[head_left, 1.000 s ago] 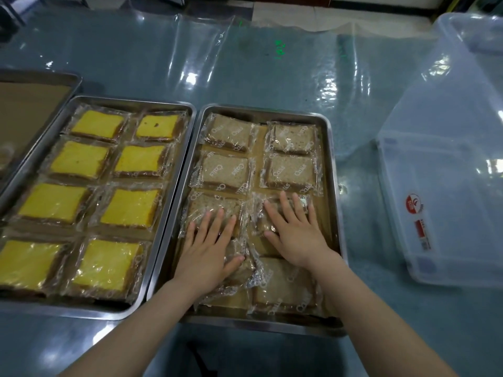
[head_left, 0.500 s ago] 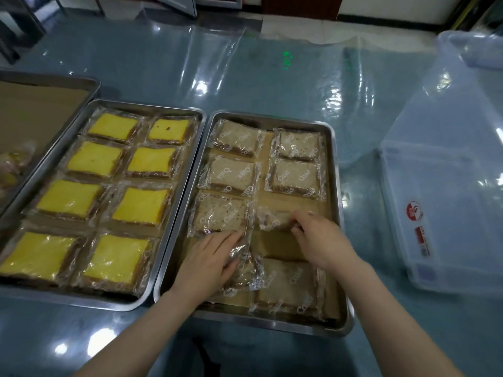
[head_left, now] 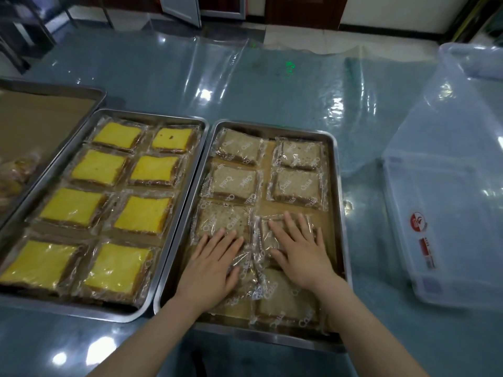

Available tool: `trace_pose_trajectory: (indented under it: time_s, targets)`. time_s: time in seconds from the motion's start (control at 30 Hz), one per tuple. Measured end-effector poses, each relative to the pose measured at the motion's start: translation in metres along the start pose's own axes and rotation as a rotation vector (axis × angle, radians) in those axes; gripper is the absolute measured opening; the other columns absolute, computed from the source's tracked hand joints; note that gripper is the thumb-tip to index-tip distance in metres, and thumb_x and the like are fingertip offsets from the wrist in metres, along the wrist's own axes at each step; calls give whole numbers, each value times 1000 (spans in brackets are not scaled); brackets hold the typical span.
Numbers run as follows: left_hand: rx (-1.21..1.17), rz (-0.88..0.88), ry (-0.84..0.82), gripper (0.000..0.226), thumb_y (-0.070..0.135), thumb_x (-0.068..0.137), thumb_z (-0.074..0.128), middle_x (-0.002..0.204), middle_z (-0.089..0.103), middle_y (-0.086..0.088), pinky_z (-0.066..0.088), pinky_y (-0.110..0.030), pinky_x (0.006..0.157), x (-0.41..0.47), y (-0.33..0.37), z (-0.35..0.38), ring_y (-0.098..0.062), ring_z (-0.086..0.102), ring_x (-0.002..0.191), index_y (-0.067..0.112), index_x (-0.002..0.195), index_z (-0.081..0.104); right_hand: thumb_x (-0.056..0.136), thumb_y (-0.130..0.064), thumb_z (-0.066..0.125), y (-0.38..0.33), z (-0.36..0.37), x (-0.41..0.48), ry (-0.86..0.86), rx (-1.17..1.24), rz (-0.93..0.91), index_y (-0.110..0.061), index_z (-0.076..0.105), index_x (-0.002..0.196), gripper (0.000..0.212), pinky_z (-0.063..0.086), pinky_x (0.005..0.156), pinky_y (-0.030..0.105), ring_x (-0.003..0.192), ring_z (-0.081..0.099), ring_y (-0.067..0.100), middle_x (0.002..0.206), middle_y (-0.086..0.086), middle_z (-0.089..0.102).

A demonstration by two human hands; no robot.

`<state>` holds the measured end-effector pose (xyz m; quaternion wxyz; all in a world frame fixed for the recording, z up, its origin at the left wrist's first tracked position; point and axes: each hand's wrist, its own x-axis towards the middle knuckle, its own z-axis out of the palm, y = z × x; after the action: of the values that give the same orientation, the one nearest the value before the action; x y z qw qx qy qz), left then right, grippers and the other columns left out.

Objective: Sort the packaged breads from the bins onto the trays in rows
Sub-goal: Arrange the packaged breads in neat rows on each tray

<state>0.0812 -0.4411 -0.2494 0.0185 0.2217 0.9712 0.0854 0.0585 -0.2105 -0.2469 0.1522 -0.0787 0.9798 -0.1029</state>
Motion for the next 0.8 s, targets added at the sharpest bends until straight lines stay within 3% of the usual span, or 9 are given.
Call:
trace_pose_trajectory:
  time_s: [0.2,0.37,0.4,0.47,0.5,0.57,0.63,0.7,0.8]
  targets:
    - [40,26,-26,56,42,93,29,152,23,2,2,-39,114,1,0,1,-19,14,142,21,145,26,95,-59,12,4,0,10,108,-52,141,-41,-10,148,60,-14,107,61,139,-29,26,157,0,-20]
    - [-19,32,26,56,43,92,36,152,24,1,9,-42,116,-1,1,-1,-21,18,142,21,144,31,95,-55,32,-6,-6,-5,196,8,161,-36,2,150,65,-14,108,57,142,-24,27,159,2,-10]
    - [-61,35,52,54,40,90,45,150,32,-2,18,-45,115,-2,1,-3,-24,26,140,19,140,40,94,-51,39,-9,-8,-12,269,49,147,-33,14,149,63,-7,112,54,145,-11,28,159,2,2]
    - [-117,42,124,38,32,82,62,125,55,-5,44,-45,99,-4,-1,-6,-25,49,118,14,116,58,90,-45,49,-11,-13,-28,375,158,94,-28,43,133,46,26,112,42,135,30,22,140,-2,38]
    - [-124,34,144,28,29,80,65,110,58,-3,50,-41,88,-5,-2,-8,-22,54,103,14,104,60,89,-44,51,-11,-15,-36,348,202,79,-28,51,123,38,37,103,33,122,42,16,125,-8,46]
    - [-140,5,128,21,32,81,61,97,56,0,50,-36,78,-9,-5,-10,-19,55,90,16,94,60,88,-46,53,-8,-14,-54,174,242,65,-31,56,118,34,43,94,28,112,47,11,116,-14,49]
    - [-136,-46,95,30,38,81,61,103,57,-1,48,-36,80,-13,-7,-10,-22,56,94,16,101,61,86,-47,53,-3,-10,-68,12,164,47,-32,51,129,46,42,98,33,121,42,14,130,-12,46]
    - [-83,-136,7,47,47,82,61,121,54,-1,41,-39,91,-15,-5,-11,-23,50,112,19,119,56,86,-46,52,-1,-5,-76,-2,96,37,-32,46,135,52,39,102,35,127,37,15,138,-10,41]
    - [-75,-218,-125,66,60,80,57,136,44,4,31,-38,101,-11,-3,-17,-18,37,127,27,135,40,83,-41,57,-2,-11,-80,62,110,65,-29,51,118,37,36,96,33,116,46,13,122,-12,49]
